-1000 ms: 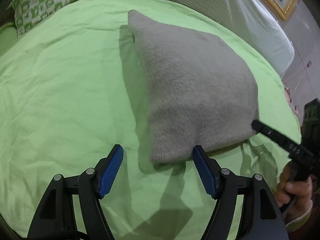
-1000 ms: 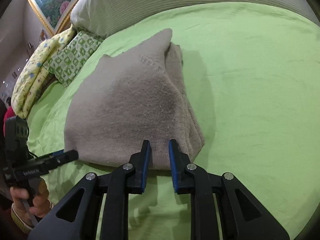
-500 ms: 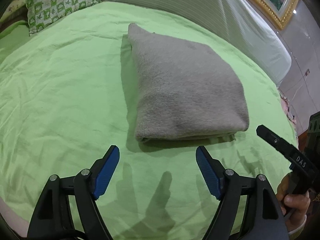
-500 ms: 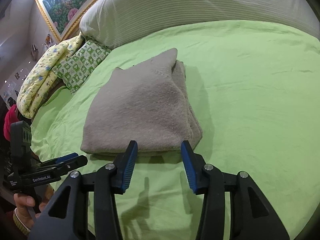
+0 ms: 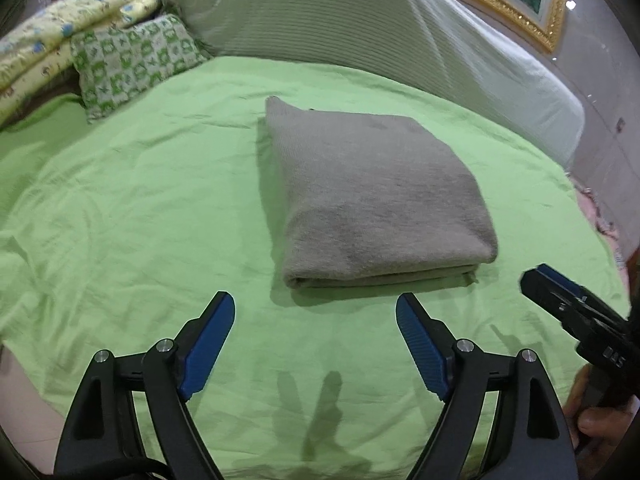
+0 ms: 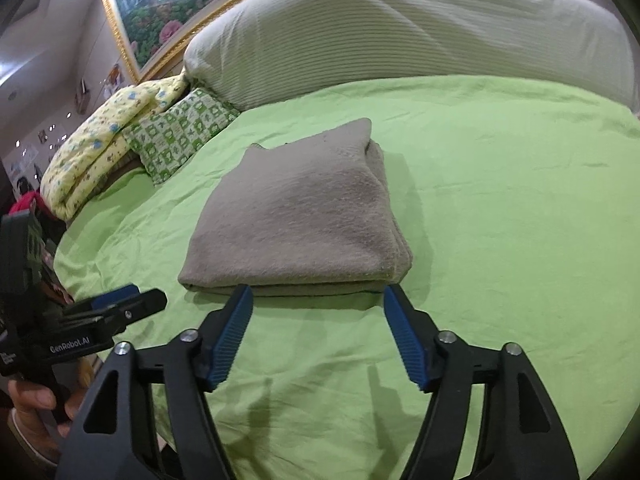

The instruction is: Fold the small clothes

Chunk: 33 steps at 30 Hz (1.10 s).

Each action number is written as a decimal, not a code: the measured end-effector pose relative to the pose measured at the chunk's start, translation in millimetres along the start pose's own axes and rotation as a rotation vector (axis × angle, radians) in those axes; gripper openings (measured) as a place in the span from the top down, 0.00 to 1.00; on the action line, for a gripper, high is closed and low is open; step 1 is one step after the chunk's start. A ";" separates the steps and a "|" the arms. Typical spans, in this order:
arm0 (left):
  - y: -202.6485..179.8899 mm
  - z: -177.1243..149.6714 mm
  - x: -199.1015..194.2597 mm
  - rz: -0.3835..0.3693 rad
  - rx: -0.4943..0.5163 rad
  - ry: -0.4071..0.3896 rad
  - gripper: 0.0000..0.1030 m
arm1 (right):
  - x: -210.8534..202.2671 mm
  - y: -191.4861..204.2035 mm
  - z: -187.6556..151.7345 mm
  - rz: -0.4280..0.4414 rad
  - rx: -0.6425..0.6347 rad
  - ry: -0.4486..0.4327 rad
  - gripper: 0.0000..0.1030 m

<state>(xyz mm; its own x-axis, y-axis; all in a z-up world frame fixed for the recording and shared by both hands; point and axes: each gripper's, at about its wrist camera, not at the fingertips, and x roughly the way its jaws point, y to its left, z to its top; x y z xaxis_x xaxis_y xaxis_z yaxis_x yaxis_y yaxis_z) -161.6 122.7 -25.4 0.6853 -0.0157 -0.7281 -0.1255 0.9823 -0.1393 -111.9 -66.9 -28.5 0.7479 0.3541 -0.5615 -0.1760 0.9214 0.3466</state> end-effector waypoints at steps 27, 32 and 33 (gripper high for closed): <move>-14.3 7.6 -23.3 0.169 0.121 -0.133 0.11 | -11.0 6.5 -3.4 0.042 -0.106 -0.057 0.17; -16.3 12.1 -23.3 0.144 0.115 -0.139 0.08 | -6.8 5.4 5.9 0.054 -0.119 -0.053 0.15; -17.1 12.4 -22.5 0.142 0.115 -0.138 0.08 | -5.8 6.3 8.2 0.055 -0.128 -0.053 0.14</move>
<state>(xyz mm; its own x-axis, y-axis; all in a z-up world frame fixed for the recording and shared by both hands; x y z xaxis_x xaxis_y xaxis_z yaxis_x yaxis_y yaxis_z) -166.0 108.6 1.6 0.7591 0.1421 -0.6352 -0.1505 0.9878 0.0411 -112.1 -64.5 -16.9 0.7669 0.3989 -0.5027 -0.2952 0.9148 0.2757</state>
